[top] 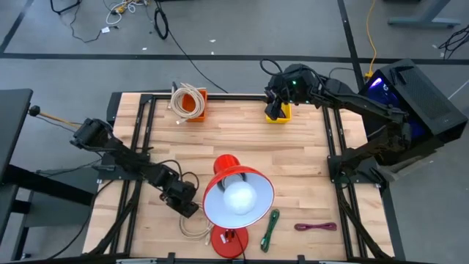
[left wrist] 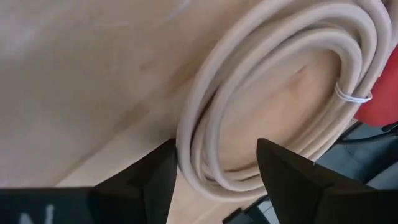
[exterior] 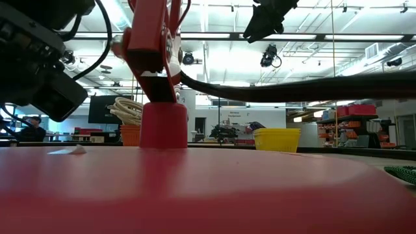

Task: Pick & Place USB Port
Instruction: Put the brown HDMI cable into the orange bin

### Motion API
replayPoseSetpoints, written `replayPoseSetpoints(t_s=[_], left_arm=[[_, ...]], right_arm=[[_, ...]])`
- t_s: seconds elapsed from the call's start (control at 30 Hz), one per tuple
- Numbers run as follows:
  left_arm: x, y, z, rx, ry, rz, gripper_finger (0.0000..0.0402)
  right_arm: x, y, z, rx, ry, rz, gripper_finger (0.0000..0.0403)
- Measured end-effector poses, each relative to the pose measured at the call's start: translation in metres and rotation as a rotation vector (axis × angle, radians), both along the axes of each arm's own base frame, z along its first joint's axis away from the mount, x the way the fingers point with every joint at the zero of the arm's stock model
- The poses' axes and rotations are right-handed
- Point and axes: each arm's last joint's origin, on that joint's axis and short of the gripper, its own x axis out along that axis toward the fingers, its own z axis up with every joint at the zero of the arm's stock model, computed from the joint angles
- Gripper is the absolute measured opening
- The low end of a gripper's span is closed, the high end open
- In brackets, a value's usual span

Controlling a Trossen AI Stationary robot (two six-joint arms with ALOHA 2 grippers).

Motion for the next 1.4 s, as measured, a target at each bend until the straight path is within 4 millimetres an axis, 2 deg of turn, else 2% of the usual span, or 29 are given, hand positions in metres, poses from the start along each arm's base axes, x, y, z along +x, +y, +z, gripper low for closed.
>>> replayPoseSetpoints(t_s=[0.27,0.33,0.4,0.5,0.53,0.7,0.9,1.03,1.1,1.27,1.4], left_arm=[[-0.002,-0.007,-0.003,0.001,0.026,0.011,0.0222],[-0.002,-0.008,-0.008,0.009,0.037,-0.011,0.0209],[-0.003,-0.008,-0.012,0.015,0.072,-0.015,0.0167],[-0.005,-0.005,-0.015,0.039,0.088,-0.05,0.0046],[-0.005,-0.005,-0.015,0.048,0.084,-0.062,0.0037],[-0.006,0.003,-0.013,0.062,0.096,-0.09,0.0037],[-0.015,0.02,0.004,0.153,0.078,-0.011,0.0037],[-0.025,0.035,0.028,0.211,0.053,0.061,0.0037],[-0.029,0.043,0.049,0.261,0.031,0.103,0.0037],[-0.045,0.066,0.121,0.464,-0.032,0.211,0.0037],[-0.065,0.086,0.193,0.676,-0.065,0.288,0.0037]], right_arm=[[0.0,0.0,0.0,0.001,0.002,0.0,0.0208],[0.0,0.0,0.0,0.002,0.002,0.0,0.0208],[0.0,0.0,0.0,0.002,0.001,-0.001,0.0208],[0.0,0.0,0.0,0.002,0.0,-0.001,0.0208],[0.0,0.0,0.0,0.002,0.0,-0.001,0.0208],[0.0,0.0,0.0,0.001,-0.004,-0.002,0.0208],[0.0,-0.001,0.001,0.0,-0.008,-0.003,0.0208],[0.001,-0.001,0.001,-0.005,-0.013,-0.002,0.0208],[0.002,-0.001,0.001,-0.007,-0.019,-0.002,0.0208],[0.005,-0.003,-0.002,-0.004,-0.01,-0.002,0.0208],[0.01,-0.005,-0.008,0.004,0.008,-0.002,0.0208]])
